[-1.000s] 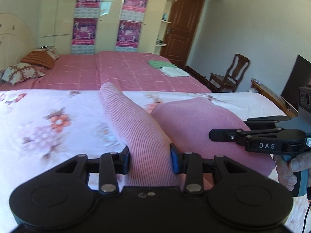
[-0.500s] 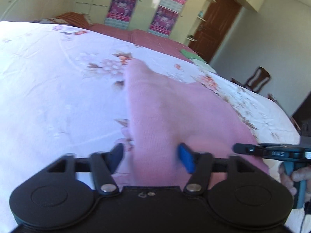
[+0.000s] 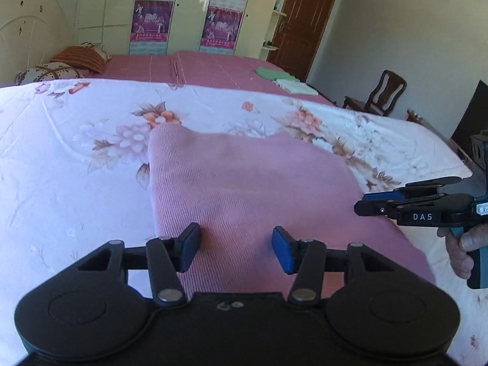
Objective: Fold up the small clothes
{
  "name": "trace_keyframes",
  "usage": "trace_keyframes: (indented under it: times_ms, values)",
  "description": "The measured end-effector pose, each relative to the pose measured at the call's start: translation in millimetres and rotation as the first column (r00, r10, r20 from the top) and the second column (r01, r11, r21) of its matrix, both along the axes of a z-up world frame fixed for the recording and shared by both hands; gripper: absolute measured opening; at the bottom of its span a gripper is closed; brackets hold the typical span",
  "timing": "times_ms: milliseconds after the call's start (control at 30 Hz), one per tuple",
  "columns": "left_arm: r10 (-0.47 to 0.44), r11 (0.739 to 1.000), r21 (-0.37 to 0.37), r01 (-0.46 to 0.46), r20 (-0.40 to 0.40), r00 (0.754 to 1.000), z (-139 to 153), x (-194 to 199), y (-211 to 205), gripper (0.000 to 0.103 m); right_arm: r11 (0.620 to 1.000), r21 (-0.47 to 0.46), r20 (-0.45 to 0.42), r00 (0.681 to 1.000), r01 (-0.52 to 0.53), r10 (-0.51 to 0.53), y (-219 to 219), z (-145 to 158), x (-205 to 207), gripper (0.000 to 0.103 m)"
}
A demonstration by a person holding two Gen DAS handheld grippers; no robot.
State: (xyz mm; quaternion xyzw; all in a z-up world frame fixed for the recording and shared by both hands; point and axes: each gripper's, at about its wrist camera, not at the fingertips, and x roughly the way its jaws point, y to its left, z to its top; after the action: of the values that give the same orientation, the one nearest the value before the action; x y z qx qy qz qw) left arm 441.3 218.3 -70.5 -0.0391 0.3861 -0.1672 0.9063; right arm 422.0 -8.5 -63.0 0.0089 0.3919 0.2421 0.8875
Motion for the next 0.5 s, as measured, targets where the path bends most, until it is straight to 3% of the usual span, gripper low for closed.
trace_keyframes:
  times_ms: [33,100,233,333,500]
  values:
    - [0.006,1.000,0.000,-0.006,0.003,1.000,-5.6,-0.7,0.2,0.050,0.998,-0.060,-0.027,1.000,0.007,-0.009,3.5,-12.3,5.5,0.024]
    - [0.012,1.000,0.001,-0.012,0.009,1.000,-8.0,-0.8,0.4,0.051,0.999,-0.048,-0.032,0.999,0.011,-0.013,-0.7,-24.4,11.0,0.024]
    - [0.007,1.000,-0.011,-0.007,0.031,1.000,6.9,-18.2,5.8,0.049,0.997,-0.066,-0.030,0.999,0.028,-0.030,0.4,-16.0,4.7,0.024]
    - [0.011,1.000,-0.009,-0.010,0.071,0.997,23.2,-52.1,10.2,0.049,0.999,-0.032,0.020,1.000,0.006,-0.005,-2.5,10.3,-29.2,0.024]
    - [0.036,0.998,0.052,-0.038,0.046,0.998,8.8,-88.2,0.3,0.049,0.988,-0.034,0.033,0.988,-0.149,0.150,-1.7,20.2,-91.3,0.024]
